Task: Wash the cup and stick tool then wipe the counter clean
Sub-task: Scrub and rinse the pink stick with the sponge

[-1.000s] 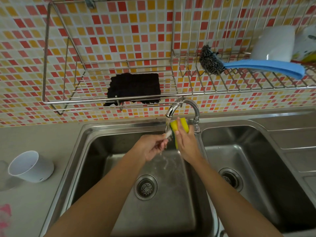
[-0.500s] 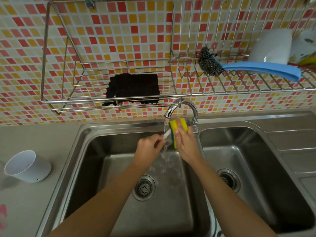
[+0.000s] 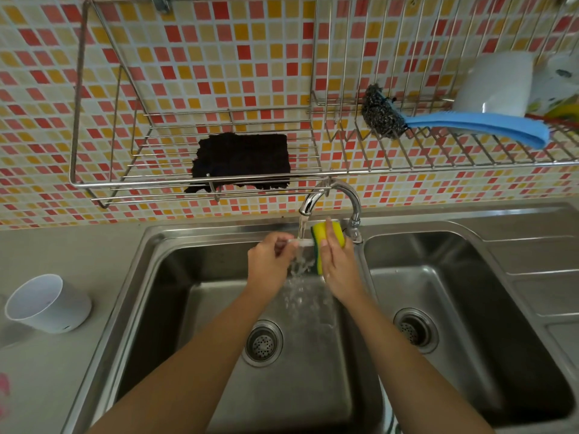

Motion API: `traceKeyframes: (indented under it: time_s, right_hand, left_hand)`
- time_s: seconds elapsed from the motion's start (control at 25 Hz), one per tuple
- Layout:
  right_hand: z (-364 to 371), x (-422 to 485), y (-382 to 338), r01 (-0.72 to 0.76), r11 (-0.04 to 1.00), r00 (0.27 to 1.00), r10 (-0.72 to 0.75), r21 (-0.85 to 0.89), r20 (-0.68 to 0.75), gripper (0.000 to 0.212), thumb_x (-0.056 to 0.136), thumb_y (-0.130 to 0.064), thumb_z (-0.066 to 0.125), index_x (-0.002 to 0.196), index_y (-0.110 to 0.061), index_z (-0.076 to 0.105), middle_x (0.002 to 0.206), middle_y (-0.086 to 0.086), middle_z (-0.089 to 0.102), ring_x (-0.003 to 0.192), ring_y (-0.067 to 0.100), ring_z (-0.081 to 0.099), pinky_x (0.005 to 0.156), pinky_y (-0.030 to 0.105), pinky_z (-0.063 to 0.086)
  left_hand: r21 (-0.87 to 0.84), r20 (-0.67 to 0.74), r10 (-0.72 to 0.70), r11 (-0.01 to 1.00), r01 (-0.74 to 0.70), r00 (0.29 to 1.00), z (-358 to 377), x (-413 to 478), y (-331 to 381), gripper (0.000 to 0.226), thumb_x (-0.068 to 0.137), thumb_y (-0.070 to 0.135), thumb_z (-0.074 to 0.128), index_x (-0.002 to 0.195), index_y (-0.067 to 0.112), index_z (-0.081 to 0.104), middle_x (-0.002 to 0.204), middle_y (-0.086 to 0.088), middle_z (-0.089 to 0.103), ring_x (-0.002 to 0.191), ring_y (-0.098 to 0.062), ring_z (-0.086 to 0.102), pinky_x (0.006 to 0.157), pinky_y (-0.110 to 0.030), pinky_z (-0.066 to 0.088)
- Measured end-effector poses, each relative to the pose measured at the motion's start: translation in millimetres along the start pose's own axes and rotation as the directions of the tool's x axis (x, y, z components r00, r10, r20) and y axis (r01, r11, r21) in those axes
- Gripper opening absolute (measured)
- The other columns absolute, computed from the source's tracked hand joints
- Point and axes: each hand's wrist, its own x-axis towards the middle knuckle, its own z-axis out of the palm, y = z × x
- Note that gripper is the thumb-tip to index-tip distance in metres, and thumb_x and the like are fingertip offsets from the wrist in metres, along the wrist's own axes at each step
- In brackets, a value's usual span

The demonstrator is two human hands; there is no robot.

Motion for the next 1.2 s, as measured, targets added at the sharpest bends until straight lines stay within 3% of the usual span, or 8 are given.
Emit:
traceKeyframes:
  time_s: [0.16, 0.28, 0.36, 0.52, 0.64, 0.92, 1.0, 1.2]
  right_hand:
    - [6, -2, -5, 0.112, 0.991, 0.994, -0.110, -0.072, 0.025, 0.049, 0.100, -0.038, 0.022, 0.145, -0.041, 0.002, 0.125, 0.016, 0.035, 0.089, 0.032, 0.057, 0.078, 0.038, 0.049]
    - [7, 1, -6, 0.011, 0.999, 0.999, -0.013, -0.046, -0.048, 0.050, 0.100, -0.038, 0.022, 0.147, -0.040, 0.004, 0.125, 0.016, 0.035, 0.078, 0.023, 0.053, 0.070, 0.031, 0.044]
    - [9, 1, -5, 0.079, 0.993, 0.997, -0.081, -0.085, -0.016, 0.050, 0.100, -0.040, 0.021, 0.147, -0.039, 0.004, 0.120, 0.014, 0.037, 0.075, 0.023, 0.052, 0.068, 0.031, 0.044]
    - [11, 1, -5, 0.022, 0.999, 0.998, -0.023, -0.027, -0.056, 0.050, 0.100, -0.037, 0.022, 0.147, -0.037, 0.003, 0.120, 0.017, 0.037, 0.077, 0.025, 0.053, 0.069, 0.029, 0.041]
    - [11, 2, -3, 0.115, 0.989, 0.993, -0.116, -0.090, -0.013, 0.050, 0.099, -0.042, 0.020, 0.146, -0.042, 0.001, 0.116, 0.013, 0.037, 0.074, 0.024, 0.052, 0.064, 0.033, 0.045]
    - [8, 7, -2, 0.119, 0.984, 0.992, -0.124, -0.130, -0.025, 0.052, 0.097, -0.050, 0.019, 0.147, -0.039, 0.012, 0.122, 0.015, 0.038, 0.078, 0.025, 0.054, 0.070, 0.038, 0.051]
    - [6, 8, -3, 0.043, 0.997, 0.996, -0.048, -0.070, -0.076, 0.051, 0.098, -0.047, 0.022, 0.147, -0.037, 0.014, 0.124, 0.016, 0.037, 0.083, 0.028, 0.056, 0.075, 0.041, 0.052]
    - [13, 7, 1, 0.018, 1.000, 1.000, -0.018, -0.025, -0.004, 0.057, 0.096, -0.048, 0.031, 0.147, -0.040, 0.005, 0.136, 0.016, 0.033, 0.103, 0.036, 0.056, 0.083, 0.045, 0.049]
  left_hand:
    - [-0.179, -0.017, -0.136, 0.975, 0.131, 0.991, 2, 0, 1, 0.009, 0.090, 0.019, 0.060, 0.089, 0.010, 0.061, 0.079, -0.003, 0.072, 0.074, -0.017, 0.071, 0.080, -0.040, 0.057]
    - [-0.353, 0.052, -0.302, 0.886, 0.300, 0.952, 4, 1, 8, 0.009, 0.090, 0.013, 0.059, 0.082, 0.015, 0.060, 0.076, -0.006, 0.071, 0.073, -0.022, 0.071, 0.082, -0.040, 0.056]
    - [-0.418, 0.108, -0.372, 0.825, 0.382, 0.922, 3, 1, 15, 0.015, 0.092, 0.012, 0.055, 0.080, 0.017, 0.063, 0.074, -0.008, 0.070, 0.069, -0.022, 0.067, 0.080, -0.037, 0.056]
    - [-0.370, 0.163, -0.384, 0.830, 0.418, 0.909, 2, 3, 22, 0.018, 0.093, 0.013, 0.054, 0.081, 0.012, 0.066, 0.069, -0.007, 0.066, 0.057, -0.012, 0.060, 0.064, -0.024, 0.053]
    - [-0.365, 0.183, -0.389, 0.826, 0.430, 0.903, -1, 4, 23, 0.019, 0.093, 0.013, 0.054, 0.085, 0.004, 0.068, 0.066, -0.007, 0.064, 0.056, -0.014, 0.056, 0.061, -0.026, 0.049]
    - [-0.336, 0.225, -0.370, 0.839, 0.428, 0.902, -2, 4, 25, 0.021, 0.094, 0.010, 0.051, 0.079, 0.008, 0.066, 0.063, -0.004, 0.061, 0.053, -0.010, 0.055, 0.050, -0.014, 0.046]
    - [-0.300, 0.225, -0.354, 0.862, 0.410, 0.908, -1, 3, 27, 0.019, 0.094, 0.011, 0.051, 0.083, 0.010, 0.066, 0.064, -0.003, 0.062, 0.051, -0.005, 0.056, 0.051, -0.014, 0.046]
    - [-0.227, 0.183, -0.344, 0.897, 0.380, 0.921, -5, 3, 25, 0.022, 0.094, 0.013, 0.052, 0.078, 0.015, 0.066, 0.069, -0.007, 0.066, 0.062, -0.016, 0.059, 0.068, -0.029, 0.053]
